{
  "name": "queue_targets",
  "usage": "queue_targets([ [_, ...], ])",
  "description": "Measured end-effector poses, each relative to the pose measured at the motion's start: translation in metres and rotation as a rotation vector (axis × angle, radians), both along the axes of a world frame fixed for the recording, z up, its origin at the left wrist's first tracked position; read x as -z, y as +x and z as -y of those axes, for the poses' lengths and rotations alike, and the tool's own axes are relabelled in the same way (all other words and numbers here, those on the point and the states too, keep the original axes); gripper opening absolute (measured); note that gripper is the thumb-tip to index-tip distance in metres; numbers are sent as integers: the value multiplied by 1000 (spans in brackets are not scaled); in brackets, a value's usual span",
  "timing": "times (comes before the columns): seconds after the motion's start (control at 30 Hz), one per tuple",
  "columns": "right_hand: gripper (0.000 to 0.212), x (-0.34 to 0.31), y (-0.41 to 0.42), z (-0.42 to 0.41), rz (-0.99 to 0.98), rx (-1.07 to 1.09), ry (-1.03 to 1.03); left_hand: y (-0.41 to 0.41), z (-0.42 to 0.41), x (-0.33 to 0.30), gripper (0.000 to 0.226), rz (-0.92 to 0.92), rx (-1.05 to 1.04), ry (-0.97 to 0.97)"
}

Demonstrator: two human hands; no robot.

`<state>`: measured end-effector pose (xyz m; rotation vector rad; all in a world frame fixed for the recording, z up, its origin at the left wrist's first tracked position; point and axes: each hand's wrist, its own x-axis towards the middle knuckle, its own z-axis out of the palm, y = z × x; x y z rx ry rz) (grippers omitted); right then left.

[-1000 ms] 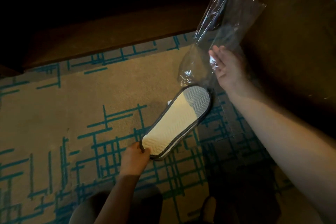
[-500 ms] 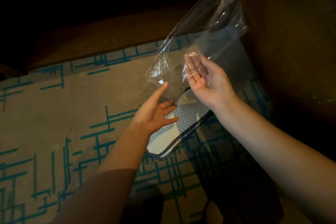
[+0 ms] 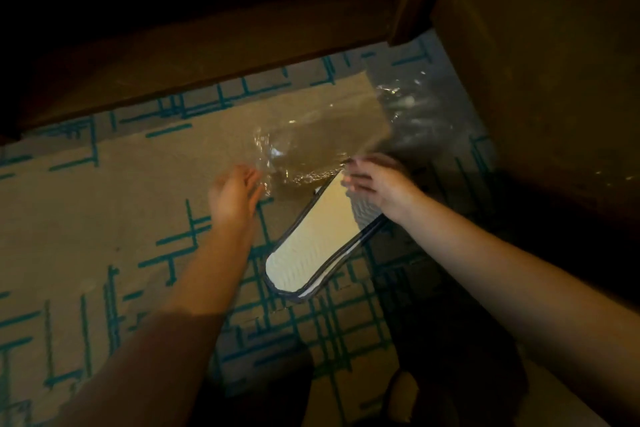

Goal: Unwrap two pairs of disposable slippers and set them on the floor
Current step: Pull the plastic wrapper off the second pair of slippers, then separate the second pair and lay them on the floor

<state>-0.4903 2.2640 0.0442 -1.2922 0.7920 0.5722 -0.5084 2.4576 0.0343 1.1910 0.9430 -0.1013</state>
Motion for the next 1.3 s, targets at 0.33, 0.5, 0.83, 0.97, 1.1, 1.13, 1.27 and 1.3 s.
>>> queue_targets([
  [0.33,31,0,9,-37,116,-642,-427,-50,16,19,52,215,650,1057],
  [0.5,27,6,-21,-12,640,-1226,-1080,-49,4,48,51,190,1126,1184],
  [0.83,63,18,-88,22,642,-1536,-1066,17,6,38,45,184,979,1098],
  [0.97,64,19,-110,32,567,-1468,-1030,-43,44,28,77,96,1220,1138],
  [1.1,69,15,-129,45,457,-1483,-970,-92,67,41,112,50,1280,1213],
  [1.13,69,16,-133,47,464,-1476,-958,-98,70,42,114,52,1262,1218],
  [1.27,66,25,-147,54,555,-1278,-837,-119,70,42,117,73,1366,1271],
  [1.3,65,25,-148,53,537,-1167,-778,-124,69,40,117,49,1370,1280],
])
